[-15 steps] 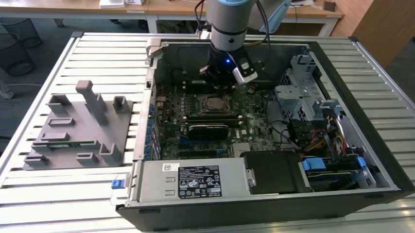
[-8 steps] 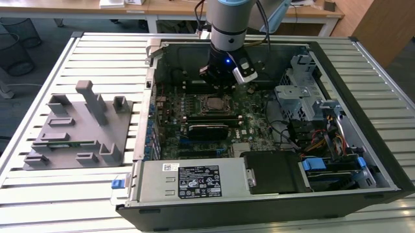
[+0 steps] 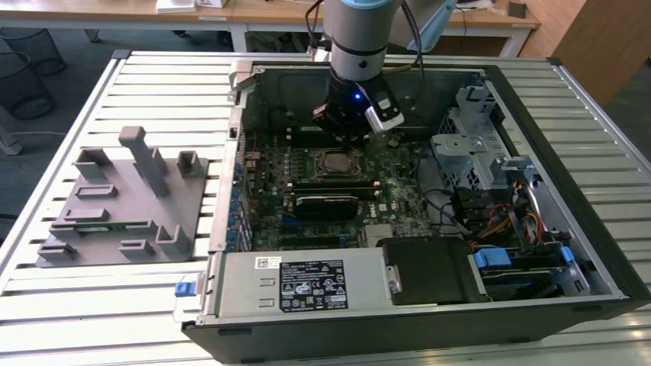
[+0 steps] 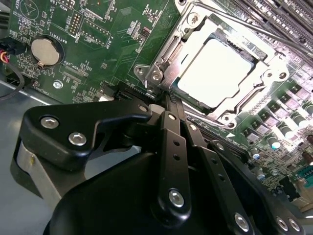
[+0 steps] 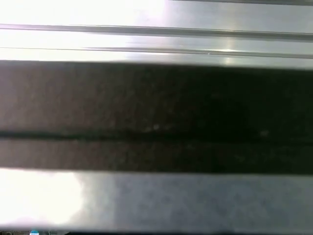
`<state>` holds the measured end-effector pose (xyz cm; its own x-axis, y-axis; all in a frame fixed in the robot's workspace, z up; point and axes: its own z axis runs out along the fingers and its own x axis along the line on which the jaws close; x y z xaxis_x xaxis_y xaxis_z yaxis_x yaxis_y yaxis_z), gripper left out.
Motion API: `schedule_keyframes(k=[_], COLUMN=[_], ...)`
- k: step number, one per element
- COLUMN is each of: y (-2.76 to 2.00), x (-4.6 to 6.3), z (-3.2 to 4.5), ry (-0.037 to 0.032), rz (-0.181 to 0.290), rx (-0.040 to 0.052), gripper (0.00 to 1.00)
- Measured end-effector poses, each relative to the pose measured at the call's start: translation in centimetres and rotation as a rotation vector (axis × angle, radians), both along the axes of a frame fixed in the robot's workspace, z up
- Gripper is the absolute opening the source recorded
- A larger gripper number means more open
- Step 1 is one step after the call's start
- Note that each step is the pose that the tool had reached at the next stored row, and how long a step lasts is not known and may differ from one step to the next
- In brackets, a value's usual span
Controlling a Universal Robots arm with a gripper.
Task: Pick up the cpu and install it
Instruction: 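Install the first cpu locking lever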
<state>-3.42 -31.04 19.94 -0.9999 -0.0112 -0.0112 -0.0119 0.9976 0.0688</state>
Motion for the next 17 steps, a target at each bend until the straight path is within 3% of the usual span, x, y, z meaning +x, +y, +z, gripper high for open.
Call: schedule_keyframes(k=[7, 17], y=[0.00, 0.00], x=[0.00, -0.04], z=[-0.26, 0.43], ry=[0.0003, 0.0009], rz=[0.000, 0.000], rx=[-0.0133, -0.0082], gripper=[0.11, 0.11])
